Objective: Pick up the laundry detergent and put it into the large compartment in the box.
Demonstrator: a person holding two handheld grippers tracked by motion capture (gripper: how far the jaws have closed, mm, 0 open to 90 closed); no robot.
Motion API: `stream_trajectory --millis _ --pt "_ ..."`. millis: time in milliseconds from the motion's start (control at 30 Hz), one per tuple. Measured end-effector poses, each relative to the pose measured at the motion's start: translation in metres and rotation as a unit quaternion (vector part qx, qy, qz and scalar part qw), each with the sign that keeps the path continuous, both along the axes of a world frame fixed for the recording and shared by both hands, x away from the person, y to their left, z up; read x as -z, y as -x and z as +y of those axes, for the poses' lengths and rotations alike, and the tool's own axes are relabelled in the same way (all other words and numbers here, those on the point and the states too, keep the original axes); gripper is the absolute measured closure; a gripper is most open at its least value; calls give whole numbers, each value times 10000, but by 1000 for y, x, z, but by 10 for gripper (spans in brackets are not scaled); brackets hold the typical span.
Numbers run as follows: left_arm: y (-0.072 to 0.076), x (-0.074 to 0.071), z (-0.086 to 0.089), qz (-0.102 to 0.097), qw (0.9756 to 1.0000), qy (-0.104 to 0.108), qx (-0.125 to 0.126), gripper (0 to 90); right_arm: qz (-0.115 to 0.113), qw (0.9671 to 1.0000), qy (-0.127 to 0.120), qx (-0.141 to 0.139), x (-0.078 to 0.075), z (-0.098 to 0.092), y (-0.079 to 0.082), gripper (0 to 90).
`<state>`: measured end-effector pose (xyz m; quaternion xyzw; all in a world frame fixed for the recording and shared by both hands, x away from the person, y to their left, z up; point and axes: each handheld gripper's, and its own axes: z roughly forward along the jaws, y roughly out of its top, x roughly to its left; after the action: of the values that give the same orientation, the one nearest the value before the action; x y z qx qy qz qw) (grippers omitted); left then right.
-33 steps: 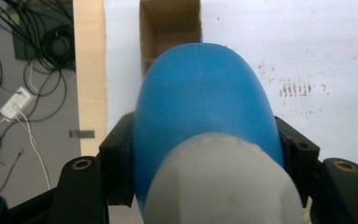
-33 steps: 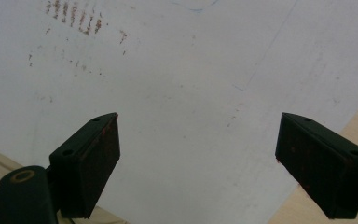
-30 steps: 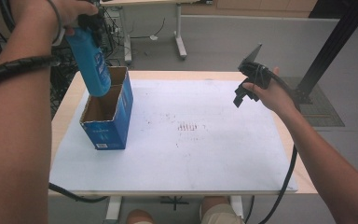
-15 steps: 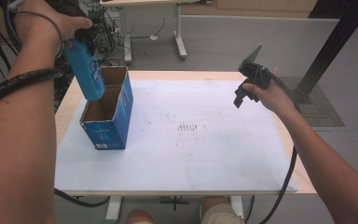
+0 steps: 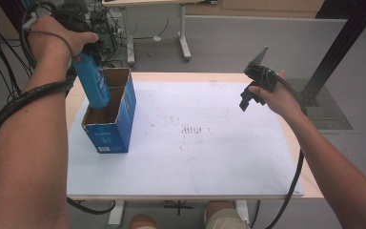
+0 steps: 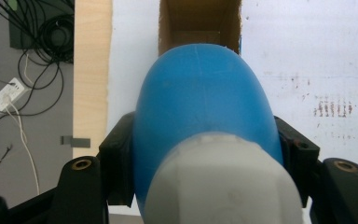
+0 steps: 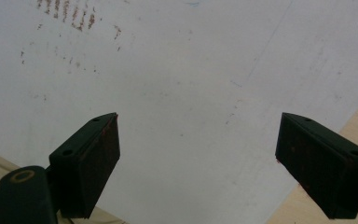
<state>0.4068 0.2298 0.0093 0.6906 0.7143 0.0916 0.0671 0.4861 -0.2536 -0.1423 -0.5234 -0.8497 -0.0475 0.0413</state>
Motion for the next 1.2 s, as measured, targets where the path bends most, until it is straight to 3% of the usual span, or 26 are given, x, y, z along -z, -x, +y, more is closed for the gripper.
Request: stream_trajectory --millis 1200 --pt "-6 63 2 122 9998 64 139 373 1 10000 38 -19 1 4 0 136"
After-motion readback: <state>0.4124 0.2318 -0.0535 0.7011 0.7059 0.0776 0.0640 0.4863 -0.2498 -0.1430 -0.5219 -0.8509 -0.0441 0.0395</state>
